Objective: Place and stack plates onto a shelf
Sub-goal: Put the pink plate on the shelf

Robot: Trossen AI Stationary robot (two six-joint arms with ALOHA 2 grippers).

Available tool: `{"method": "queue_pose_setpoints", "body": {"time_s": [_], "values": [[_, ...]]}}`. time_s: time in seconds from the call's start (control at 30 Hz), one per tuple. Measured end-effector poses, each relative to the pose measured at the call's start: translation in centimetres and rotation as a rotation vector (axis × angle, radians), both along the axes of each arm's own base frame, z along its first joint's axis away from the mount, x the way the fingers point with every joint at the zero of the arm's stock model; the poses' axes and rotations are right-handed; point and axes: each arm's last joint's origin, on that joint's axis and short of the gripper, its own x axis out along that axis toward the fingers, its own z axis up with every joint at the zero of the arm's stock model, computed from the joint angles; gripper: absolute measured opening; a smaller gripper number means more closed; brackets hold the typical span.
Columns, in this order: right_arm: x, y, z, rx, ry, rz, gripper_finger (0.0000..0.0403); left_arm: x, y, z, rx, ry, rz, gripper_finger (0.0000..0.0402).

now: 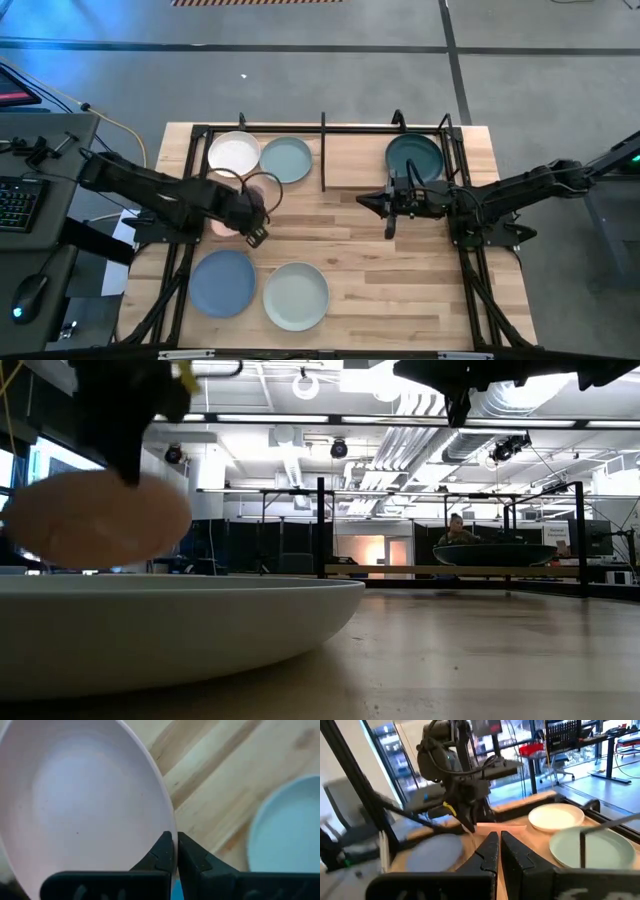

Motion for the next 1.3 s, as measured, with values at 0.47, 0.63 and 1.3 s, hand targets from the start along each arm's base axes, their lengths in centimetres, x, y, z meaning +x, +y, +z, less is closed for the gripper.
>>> {"method": "queue_pose_setpoints", "body": {"time_s": [0.47,0.63,1.3], "values": [[0.5,-2.9,6.5,0.105,-0.249,-0.139,0.0000,3.6,-0.3,13.3,0.153,-0.116,-0.393,0.0000],[0.7,-3.5,9.4,0.007,-0.149,-0.161,0.0000,6.1,0.2,17.6,0.376,-0.174,-0.537,0.0000],[-4.3,-7.5,15.1,0.359,0.300,-0.528,0.0024,18.4,4.8,11.5,0.735,0.162,-0.895,0.0000]]}}
